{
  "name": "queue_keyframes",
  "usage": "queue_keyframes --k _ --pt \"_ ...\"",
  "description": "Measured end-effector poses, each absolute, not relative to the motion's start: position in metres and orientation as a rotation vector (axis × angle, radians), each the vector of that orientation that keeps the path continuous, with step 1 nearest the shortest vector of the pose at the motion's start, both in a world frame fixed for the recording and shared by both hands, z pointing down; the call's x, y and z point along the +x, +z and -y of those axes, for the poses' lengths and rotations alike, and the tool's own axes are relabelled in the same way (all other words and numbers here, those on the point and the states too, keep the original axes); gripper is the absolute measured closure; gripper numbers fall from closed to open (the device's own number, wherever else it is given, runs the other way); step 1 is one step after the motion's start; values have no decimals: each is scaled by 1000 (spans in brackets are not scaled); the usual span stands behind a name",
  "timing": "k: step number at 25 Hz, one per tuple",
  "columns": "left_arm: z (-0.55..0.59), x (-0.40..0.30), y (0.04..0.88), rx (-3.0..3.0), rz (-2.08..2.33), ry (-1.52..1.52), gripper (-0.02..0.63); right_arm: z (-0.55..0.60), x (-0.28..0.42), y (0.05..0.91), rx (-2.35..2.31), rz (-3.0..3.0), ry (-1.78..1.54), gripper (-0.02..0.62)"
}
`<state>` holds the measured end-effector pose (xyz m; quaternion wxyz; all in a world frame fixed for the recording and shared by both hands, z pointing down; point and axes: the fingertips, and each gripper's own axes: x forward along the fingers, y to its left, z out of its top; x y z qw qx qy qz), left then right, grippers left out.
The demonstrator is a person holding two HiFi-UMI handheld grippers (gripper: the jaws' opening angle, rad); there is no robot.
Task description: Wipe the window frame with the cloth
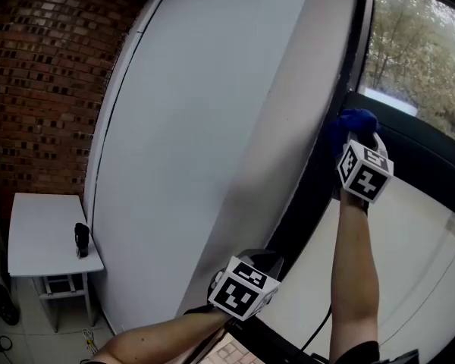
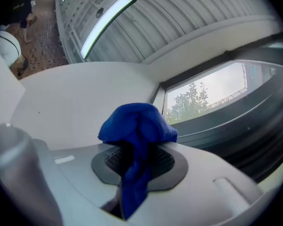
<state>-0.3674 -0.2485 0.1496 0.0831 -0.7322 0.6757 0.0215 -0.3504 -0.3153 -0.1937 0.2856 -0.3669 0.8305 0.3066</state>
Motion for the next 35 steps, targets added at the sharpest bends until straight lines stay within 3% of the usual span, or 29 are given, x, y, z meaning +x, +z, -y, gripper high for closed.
queue_keyframes --k 15,35 --pt "246 -351 165 -2191 -1979 31 612 321 -353 -200 -1131 -2140 1042 515" --pt "249 -244 181 -2356 -1757 20 612 324 -201 -199 -1259 -2068 976 515"
